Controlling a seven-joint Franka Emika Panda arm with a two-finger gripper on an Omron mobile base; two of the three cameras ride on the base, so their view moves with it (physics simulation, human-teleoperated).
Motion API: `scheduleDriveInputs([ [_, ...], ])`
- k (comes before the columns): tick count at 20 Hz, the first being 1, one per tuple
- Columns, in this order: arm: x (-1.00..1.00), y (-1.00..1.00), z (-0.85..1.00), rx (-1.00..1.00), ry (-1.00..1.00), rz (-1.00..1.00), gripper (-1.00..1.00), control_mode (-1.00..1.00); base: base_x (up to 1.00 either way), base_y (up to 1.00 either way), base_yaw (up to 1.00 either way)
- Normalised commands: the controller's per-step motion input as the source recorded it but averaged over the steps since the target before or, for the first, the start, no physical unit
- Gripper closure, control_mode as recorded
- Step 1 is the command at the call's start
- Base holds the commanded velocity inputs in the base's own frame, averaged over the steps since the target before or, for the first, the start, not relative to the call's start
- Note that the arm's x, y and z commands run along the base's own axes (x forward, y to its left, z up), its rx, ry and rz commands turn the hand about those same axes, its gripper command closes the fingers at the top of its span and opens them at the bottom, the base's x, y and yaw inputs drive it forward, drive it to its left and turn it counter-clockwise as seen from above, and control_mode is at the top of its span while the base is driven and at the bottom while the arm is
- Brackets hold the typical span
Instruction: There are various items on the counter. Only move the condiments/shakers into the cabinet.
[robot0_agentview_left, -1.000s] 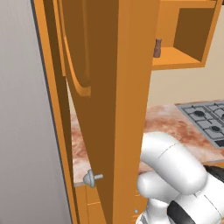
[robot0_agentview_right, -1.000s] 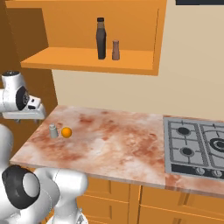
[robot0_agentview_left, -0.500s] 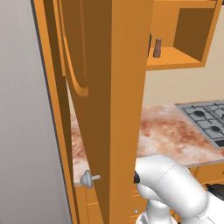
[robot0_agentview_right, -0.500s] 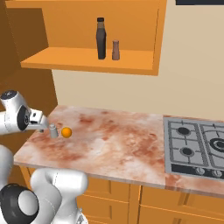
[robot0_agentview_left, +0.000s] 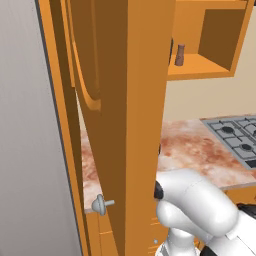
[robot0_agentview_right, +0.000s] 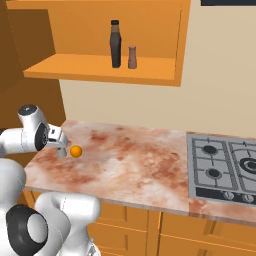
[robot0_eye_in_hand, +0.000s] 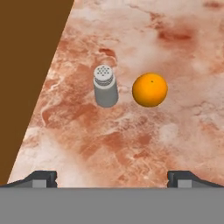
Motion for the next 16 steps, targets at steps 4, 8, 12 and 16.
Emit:
scheduleDriveInputs([
  [4,0.22,0.09,-0.04,-0.02,0.0,-0.01,-1.0,-1.0,0.0,0.0,0.0],
  [8,0.37,0.06,0.0,0.0,0.0,-0.03,-1.0,-1.0,0.0,0.0,0.0],
  [12,0.39,0.0,-0.01,0.0,0.0,-0.03,-1.0,-1.0,0.0,0.0,0.0],
  [16,0.2,0.0,-0.16,0.0,0.0,0.0,-1.0,-1.0,0.0,0.0,0.0],
])
